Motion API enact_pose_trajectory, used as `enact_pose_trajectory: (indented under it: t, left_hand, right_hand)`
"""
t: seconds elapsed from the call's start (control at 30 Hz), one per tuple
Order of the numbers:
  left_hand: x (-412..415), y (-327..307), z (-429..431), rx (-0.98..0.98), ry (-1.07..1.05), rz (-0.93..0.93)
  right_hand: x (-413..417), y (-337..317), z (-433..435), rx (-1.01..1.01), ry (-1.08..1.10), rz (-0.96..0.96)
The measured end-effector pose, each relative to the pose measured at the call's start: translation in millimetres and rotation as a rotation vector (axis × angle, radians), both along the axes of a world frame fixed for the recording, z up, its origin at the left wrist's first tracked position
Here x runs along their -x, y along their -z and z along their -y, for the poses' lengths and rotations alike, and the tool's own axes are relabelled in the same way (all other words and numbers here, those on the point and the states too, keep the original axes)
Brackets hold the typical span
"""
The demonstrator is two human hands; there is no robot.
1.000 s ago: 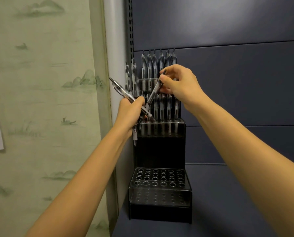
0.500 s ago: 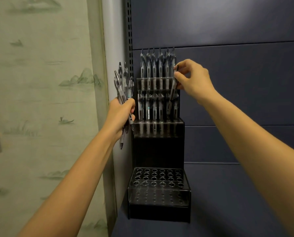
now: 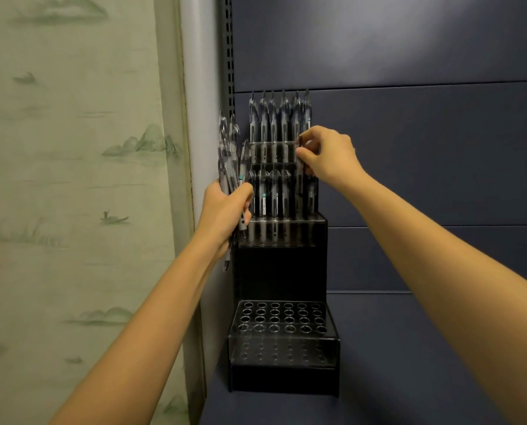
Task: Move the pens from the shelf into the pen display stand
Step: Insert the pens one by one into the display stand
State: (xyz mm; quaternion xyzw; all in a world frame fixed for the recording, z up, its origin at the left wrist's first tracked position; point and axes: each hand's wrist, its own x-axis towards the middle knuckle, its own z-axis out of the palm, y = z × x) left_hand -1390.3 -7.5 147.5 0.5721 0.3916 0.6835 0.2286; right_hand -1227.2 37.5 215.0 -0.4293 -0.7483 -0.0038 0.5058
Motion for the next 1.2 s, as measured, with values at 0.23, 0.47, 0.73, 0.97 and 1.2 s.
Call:
enact_pose_trajectory:
  t: [0.23,0.47,0.73,0.97,1.2]
  left_hand:
    - [-3.5,9.2,5.1,0.028,0.035,0.006]
    - [-6.3,14.5,10.1,0.033,0.064,0.007]
    - [-13.2,18.9,14.5,0.071,0.084,0.006]
    - [-16.8,16.9,16.3,0.078,0.127,0.013]
    - [-18.0,12.9,12.0,0.051,0.154,-0.021]
  right_hand:
    - [0.8,23.4,-4.8,0.126,-0.009,0.053]
    - [2.4,30.2,0.1,-0.025,0.125,0.025]
    - [22.9,25.8,40.9,0.046,-0.203,-0.011]
    - [27.9,26.9,38.5,0.222,-0.366,-0.073]
    - [28.8,21.2,34.2,0.199,-0.406,-0.219]
